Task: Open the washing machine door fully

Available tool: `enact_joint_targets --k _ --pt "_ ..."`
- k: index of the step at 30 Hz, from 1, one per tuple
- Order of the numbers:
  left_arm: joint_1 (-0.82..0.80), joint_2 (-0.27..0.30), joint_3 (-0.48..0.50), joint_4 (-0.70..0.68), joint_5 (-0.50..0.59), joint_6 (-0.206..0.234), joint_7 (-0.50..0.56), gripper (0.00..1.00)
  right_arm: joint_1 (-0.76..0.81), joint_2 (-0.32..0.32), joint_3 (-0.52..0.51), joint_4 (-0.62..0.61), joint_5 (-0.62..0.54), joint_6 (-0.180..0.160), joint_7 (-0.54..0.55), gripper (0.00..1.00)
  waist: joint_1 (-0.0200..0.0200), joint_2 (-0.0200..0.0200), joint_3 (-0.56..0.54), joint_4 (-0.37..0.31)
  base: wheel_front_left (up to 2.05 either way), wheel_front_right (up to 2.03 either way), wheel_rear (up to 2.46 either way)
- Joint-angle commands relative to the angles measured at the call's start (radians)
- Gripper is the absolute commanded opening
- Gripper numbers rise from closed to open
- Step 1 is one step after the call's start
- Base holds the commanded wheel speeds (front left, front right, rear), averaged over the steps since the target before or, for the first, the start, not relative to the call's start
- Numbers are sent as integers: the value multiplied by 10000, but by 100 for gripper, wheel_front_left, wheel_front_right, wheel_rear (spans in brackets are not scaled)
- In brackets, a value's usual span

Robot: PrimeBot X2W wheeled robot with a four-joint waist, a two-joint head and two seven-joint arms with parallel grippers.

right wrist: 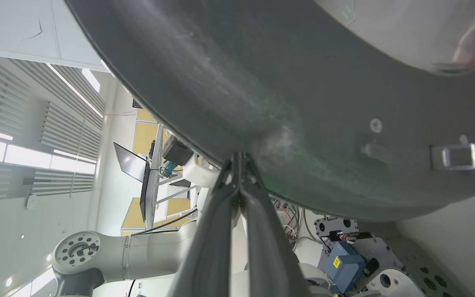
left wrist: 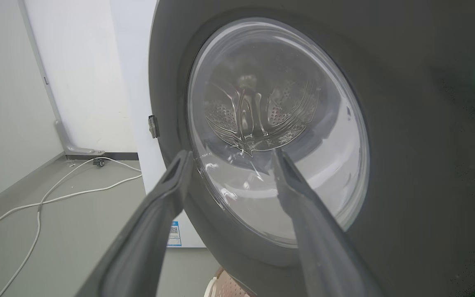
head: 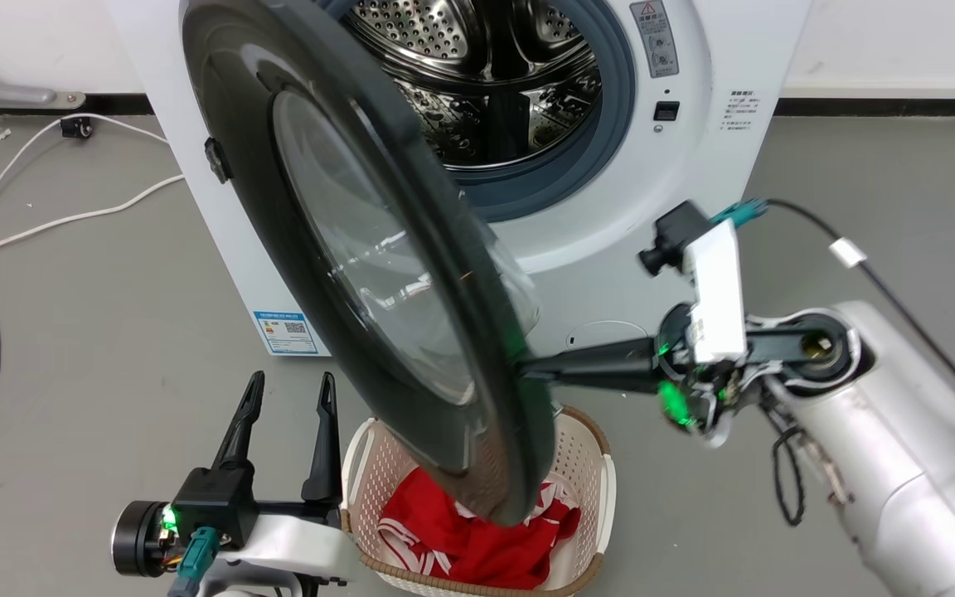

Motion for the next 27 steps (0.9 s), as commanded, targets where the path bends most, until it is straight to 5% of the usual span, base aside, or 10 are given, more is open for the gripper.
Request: enact_joint_targets --k 1,13,26,27 --pt "43 -4 2 21 -25 -19 -27 100 195 131 89 -123 92 0 -31 0 1 0 -1 7 0 0 0" --pt "-39 -4 -169 46 -88 97 -27 100 881 120 1165 -1483 746 0 -2238 0 1 0 51 35 0 0 0" --pt "98 -4 -32 123 -37 53 -27 100 3359 -623 -978 -2923 570 0 -7810 0 1 0 -38 -227 0 0 0" --pt "112 -3 -9 128 -38 43 -27 100 3619 -737 -1153 -3044 476 0 -8186 10 1 0 -63 -234 0 0 0"
